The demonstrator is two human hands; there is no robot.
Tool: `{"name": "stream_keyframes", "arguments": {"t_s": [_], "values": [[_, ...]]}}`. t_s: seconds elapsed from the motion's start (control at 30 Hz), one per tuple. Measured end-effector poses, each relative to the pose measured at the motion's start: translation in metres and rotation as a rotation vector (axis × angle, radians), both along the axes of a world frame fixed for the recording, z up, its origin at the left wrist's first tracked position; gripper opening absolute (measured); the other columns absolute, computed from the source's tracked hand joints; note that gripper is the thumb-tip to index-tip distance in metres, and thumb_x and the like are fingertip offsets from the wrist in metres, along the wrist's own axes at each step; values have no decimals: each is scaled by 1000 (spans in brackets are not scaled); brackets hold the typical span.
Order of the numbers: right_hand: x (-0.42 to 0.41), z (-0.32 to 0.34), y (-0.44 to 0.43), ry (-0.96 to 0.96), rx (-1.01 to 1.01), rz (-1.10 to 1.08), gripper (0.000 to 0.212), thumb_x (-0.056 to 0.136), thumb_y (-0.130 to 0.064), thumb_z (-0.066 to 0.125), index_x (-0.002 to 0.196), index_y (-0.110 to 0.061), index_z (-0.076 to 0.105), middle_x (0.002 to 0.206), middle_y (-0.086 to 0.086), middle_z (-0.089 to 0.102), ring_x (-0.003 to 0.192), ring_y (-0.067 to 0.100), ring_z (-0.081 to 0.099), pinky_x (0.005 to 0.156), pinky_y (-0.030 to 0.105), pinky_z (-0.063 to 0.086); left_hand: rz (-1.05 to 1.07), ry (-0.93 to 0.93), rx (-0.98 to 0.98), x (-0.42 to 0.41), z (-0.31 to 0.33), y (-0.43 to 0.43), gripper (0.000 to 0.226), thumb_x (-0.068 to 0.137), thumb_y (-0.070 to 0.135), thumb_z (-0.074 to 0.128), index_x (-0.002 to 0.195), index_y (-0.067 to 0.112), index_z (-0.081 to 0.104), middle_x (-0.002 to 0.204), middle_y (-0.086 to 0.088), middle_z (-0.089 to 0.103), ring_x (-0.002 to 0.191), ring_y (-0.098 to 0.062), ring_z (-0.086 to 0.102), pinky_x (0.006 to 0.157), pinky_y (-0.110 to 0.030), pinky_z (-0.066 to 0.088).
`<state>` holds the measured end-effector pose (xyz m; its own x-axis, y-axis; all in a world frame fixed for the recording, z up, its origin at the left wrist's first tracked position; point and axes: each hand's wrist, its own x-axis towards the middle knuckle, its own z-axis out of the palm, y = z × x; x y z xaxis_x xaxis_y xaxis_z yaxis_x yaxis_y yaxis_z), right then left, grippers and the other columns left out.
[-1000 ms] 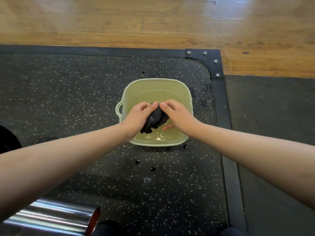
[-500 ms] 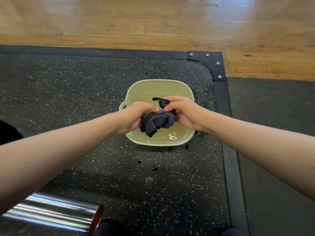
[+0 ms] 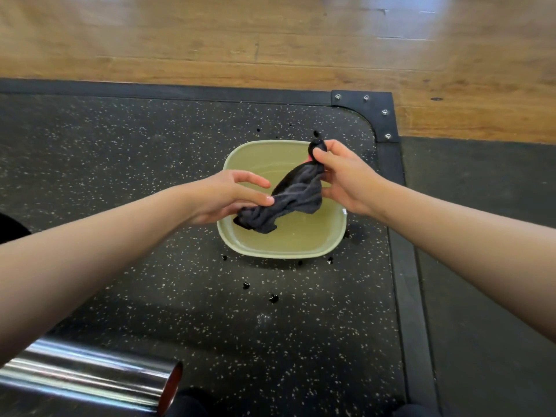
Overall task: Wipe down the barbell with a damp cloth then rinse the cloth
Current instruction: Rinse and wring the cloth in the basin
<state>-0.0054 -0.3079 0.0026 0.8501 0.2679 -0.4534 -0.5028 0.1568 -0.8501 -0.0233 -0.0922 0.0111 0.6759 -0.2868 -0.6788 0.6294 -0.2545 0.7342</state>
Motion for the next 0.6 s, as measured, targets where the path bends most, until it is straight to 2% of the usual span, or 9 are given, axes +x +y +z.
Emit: {"name": "stream_keyframes", "arguments": {"t_s": [0.07, 0.13, 0.17, 0.2, 0.27, 0.33, 0.47, 0.53, 0.6], "values": [[1, 0, 0, -29, -31, -2, 14, 101, -17, 47, 87, -20, 48, 76, -2, 56, 63, 8, 57, 57, 26, 50, -25, -6, 13, 2, 1, 0, 33, 76, 10, 73, 107, 14, 65, 98, -2, 69, 89, -12, 65, 87, -21, 50], [1, -1, 1, -41, -46, -25, 13, 101, -16, 48, 88, -19, 50, 72, -2, 57, 60, 8, 57, 57, 25, 48, -38, -12, -32, 1, 3, -1, 15, 87, 11, 64, 102, 10, 67, 82, -3, 64, 68, -10, 56, 65, -18, 48], [1, 0, 2, -42, -41, -36, 12, 100, -15, 48, 89, -18, 50, 70, -2, 58, 59, 9, 57, 58, 25, 49, -50, -19, -51, 0, 4, -2, 15, 91, 12, 59, 102, 8, 68, 78, -4, 61, 64, -10, 51, 57, -17, 44], [1, 1, 4, -39, -33, -37, 12, 100, -15, 49, 89, -18, 50, 69, -1, 58, 58, 9, 57, 58, 26, 50, -73, -25, -59, -1, 5, -2, 19, 93, 14, 56, 104, 5, 68, 80, -7, 61, 65, -12, 51, 57, -19, 43], [2, 4, 6, -32, -21, -15, 10, 100, -16, 49, 90, -17, 50, 70, -2, 59, 58, 10, 58, 57, 27, 52, -131, -29, -83, -3, 5, -5, 32, 94, 23, 52, 111, -1, 65, 97, -15, 67, 84, -22, 60, 77, -29, 48], [3, 7, 7, -44, -23, 15, 10, 100, -16, 50, 90, -17, 50, 73, -1, 59, 59, 10, 58, 58, 27, 53, -191, -24, -103, -4, 10, -9, 41, 89, 34, 55, 112, 1, 65, 112, -14, 69, 101, -24, 64, 93, -32, 48], [5, 12, 9, -80, -57, 55, 13, 100, -16, 49, 87, -17, 50, 73, -1, 58, 59, 9, 57, 57, 24, 51, -237, -72, -108, -2, 22, -16, 22, 81, 26, 68, 90, 6, 68, 88, -8, 70, 83, -20, 62, 78, -28, 50], [7, 12, 8, -98, -115, 79, 13, 100, -19, 50, 87, -18, 50, 72, -1, 59, 61, 9, 58, 59, 23, 51, -156, -49, -224, 1, 27, -17, 22, 84, 21, 60, 98, 5, 67, 98, -7, 70, 93, -20, 63, 86, -28, 49], [9, 11, 5, -125, -201, 95, 14, 99, -24, 51, 86, -21, 52, 73, -4, 61, 66, 9, 57, 64, 24, 49, -57, 7, -366, 6, 32, -15, 38, 86, 19, 51, 119, 2, 61, 120, -10, 65, 110, -22, 60, 96, -31, 46]]}}
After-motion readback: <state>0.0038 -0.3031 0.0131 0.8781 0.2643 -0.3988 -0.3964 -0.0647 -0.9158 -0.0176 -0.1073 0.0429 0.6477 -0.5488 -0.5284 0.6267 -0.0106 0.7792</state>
